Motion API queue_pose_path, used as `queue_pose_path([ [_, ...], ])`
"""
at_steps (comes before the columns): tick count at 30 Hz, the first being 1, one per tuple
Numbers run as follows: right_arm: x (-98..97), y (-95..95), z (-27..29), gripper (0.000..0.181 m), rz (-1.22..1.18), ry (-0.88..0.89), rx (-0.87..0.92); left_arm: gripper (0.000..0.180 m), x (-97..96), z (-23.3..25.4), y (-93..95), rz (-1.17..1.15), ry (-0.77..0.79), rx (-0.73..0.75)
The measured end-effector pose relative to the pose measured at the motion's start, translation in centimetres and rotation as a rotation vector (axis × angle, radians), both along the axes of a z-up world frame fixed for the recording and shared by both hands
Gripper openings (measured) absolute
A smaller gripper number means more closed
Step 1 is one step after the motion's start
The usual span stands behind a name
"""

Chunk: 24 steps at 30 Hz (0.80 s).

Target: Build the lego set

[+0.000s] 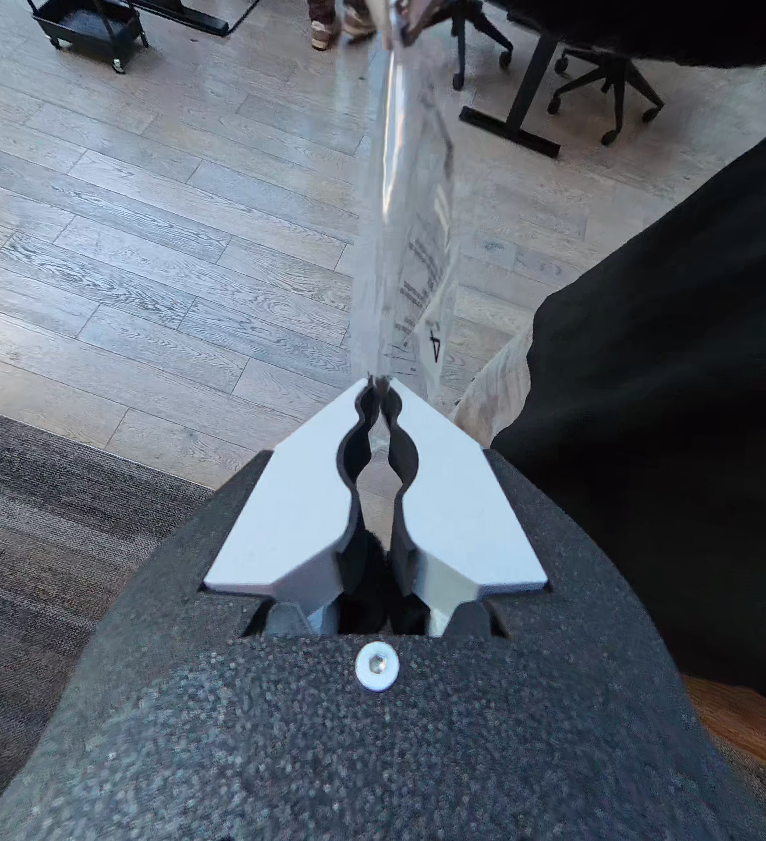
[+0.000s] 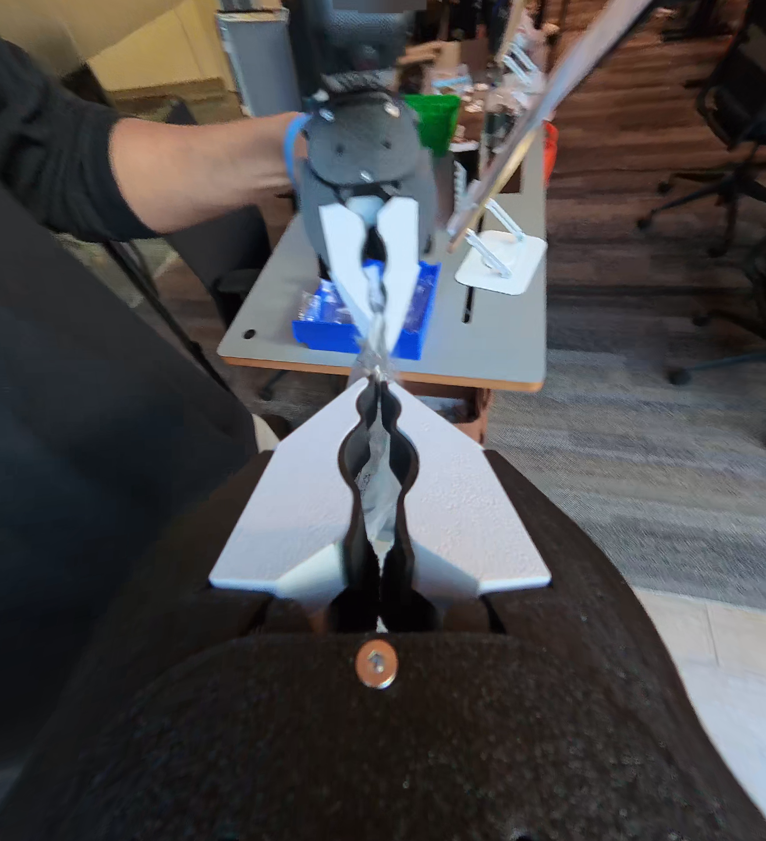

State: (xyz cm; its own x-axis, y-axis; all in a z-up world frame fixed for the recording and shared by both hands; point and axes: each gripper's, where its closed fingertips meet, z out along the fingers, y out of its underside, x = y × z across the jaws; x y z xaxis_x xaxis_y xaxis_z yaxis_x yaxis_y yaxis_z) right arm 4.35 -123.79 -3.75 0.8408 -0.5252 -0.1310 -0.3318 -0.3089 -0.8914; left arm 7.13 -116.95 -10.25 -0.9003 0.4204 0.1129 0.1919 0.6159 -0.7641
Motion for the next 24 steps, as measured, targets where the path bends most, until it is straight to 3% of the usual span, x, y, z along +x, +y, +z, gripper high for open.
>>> queue_pose_path([
  [1,0.2,-0.9,-0.3,0.0,-0.038,0.002,-0.012,0.0,0.1,0.3,0.0,0.005,0.001,-0.012],
  [9,0.9,-3.1,-0.1,0.002,-0.135,0.02,0.126,0.0,0.7,1.1,-0.8,0.011,0.031,0.026],
  [12,0.7,-4.2,-0.1,0.037,-0.16,0.052,0.206,0.0,0.4,2.1,-1.8,0.021,0.057,-0.003],
  [16,-0.8,-4.8,-2.8,0.045,-0.119,0.127,0.253,0.0,0.4,3.8,-2.7,0.043,0.104,-0.049],
  [18,-1.4,-4.7,-4.5,0.042,-0.087,0.169,0.232,0.0,0.5,4.4,-3.2,0.057,0.117,-0.06],
  [21,-1.7,-5.3,-5.7,0.0,-0.041,0.161,0.203,0.0,1.0,4.0,-3.9,0.087,0.095,-0.031],
  [24,-1.6,-7.1,-5.0,0.0,-0.036,0.114,0.232,0.0,1.0,4.0,-5.0,0.101,0.105,-0.037],
])
